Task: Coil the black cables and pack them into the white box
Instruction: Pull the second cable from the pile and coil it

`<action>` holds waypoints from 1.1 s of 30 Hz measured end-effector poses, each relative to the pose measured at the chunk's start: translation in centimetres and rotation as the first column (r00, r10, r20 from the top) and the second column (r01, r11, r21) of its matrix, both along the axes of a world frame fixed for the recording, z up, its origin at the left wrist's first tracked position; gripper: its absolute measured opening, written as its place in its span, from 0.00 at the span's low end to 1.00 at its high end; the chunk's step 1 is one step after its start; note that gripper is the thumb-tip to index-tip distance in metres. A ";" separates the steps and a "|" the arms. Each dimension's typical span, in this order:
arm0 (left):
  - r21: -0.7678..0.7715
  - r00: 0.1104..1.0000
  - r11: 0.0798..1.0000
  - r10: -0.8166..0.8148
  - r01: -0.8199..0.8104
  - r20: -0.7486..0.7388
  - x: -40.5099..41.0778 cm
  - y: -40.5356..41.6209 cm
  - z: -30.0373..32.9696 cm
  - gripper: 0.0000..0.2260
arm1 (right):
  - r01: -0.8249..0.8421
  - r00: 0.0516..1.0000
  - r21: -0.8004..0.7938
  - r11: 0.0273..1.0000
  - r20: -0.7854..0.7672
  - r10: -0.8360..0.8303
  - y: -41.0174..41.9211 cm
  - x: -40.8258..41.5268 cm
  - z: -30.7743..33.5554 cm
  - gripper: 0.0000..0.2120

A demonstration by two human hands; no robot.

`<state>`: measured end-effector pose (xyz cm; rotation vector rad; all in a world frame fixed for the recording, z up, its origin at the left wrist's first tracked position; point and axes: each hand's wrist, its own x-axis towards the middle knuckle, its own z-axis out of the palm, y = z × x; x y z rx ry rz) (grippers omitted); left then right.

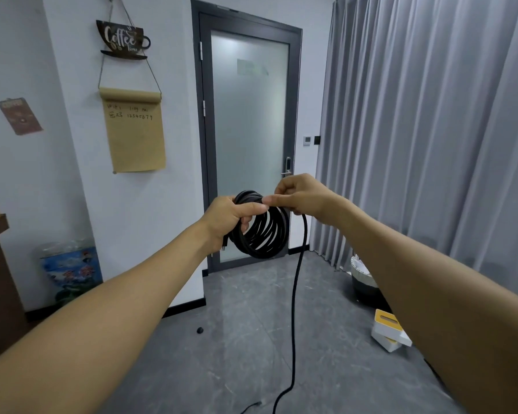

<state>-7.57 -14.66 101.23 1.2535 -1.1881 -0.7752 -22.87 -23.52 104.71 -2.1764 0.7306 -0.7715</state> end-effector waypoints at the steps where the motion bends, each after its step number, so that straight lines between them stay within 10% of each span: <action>1: -0.011 1.000 1.000 0.014 -0.014 -0.014 0.2 0.0 0.0 0.10 | 0.018 0.999 0.017 1.000 0.026 -0.018 -0.2 -0.1 -0.4 0.13; 18: -0.041 0.827 0.901 0.376 -0.431 -0.418 6.6 1.4 0.3 0.09 | 0.358 0.934 -0.007 0.934 0.009 -0.358 -3.6 -5.4 -4.5 0.15; 22: -0.031 0.801 0.843 0.498 -0.537 -0.333 7.7 1.5 0.0 0.10 | 0.381 0.920 -0.069 0.922 0.123 -0.371 -3.9 -5.3 -4.1 0.09; 29: -0.192 0.767 0.751 0.641 -0.632 -0.018 6.0 0.8 0.6 0.10 | 0.167 0.880 -0.616 0.770 -0.259 -0.398 -0.9 -2.0 -2.2 0.10; 33: -0.195 0.738 0.730 0.673 -0.655 0.038 5.5 0.6 0.3 0.08 | -0.004 0.902 -0.596 0.803 -0.349 -0.255 0.4 -0.6 -1.2 0.08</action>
